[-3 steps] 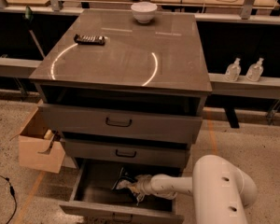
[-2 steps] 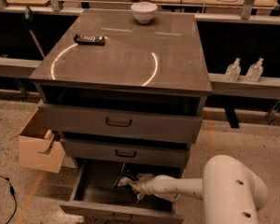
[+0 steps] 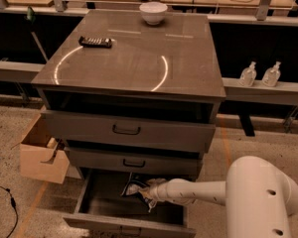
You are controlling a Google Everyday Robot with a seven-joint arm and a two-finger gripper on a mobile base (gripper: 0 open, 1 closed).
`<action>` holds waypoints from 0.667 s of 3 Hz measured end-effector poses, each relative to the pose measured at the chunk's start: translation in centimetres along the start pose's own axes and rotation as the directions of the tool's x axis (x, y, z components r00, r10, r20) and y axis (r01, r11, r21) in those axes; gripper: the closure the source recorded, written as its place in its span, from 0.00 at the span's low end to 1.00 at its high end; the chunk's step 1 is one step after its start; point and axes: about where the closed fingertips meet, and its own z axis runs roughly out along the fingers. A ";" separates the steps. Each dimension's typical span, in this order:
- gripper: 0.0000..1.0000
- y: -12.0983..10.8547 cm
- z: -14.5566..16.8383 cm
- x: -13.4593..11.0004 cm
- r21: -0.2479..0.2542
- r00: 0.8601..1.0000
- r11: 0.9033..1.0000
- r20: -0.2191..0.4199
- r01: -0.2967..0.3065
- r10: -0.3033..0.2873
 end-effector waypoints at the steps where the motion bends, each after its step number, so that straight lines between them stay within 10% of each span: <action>1: 1.00 1.3 -1.6 0.1 -0.121 0.999 0.993 -0.040 0.010 -0.015; 2: 1.00 2.3 -2.8 0.7 -0.176 0.998 0.984 -0.063 0.009 -0.021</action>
Offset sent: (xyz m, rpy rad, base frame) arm -0.0558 -0.0177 0.0183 -0.0043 0.1870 0.1777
